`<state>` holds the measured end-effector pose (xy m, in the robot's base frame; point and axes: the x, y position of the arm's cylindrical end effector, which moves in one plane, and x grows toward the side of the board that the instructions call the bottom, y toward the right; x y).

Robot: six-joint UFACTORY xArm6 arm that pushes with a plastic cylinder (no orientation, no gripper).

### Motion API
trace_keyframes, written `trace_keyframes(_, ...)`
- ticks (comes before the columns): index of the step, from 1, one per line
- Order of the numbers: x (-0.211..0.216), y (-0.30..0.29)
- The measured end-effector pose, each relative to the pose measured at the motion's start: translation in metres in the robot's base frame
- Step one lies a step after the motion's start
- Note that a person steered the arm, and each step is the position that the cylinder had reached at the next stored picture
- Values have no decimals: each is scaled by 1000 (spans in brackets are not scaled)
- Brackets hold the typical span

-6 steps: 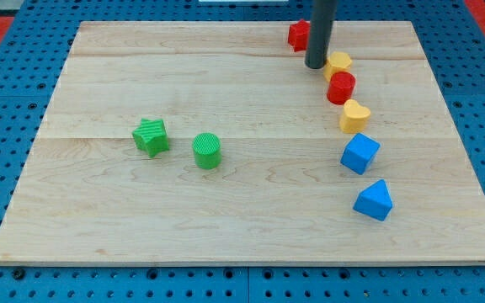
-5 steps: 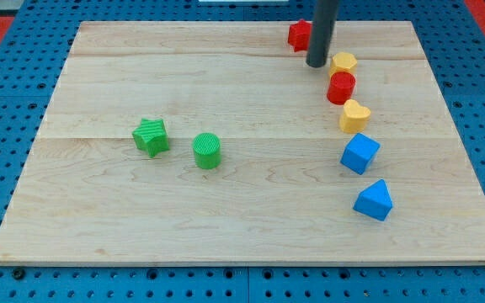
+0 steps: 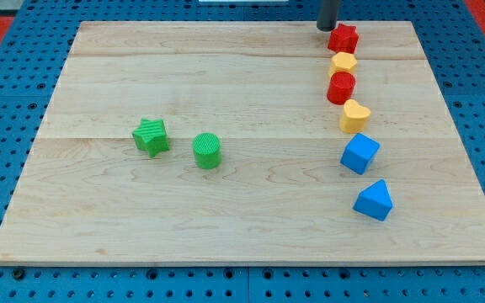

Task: Slide red star to the top of hexagon

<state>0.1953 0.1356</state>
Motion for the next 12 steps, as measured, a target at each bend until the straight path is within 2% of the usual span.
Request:
trace_keyframes(1,-3,19)
trace_keyframes(2,11,42)
trace_keyframes(3,43,24)
trace_keyframes(5,5,44)
trace_keyframes(6,17,100)
trace_keyframes(7,49,125)
trace_keyframes(8,-2,101)
trace_keyframes(9,-4,45)
trace_keyframes(10,-3,-57)
trace_keyframes(11,9,-142)
trace_keyframes(12,78,-200)
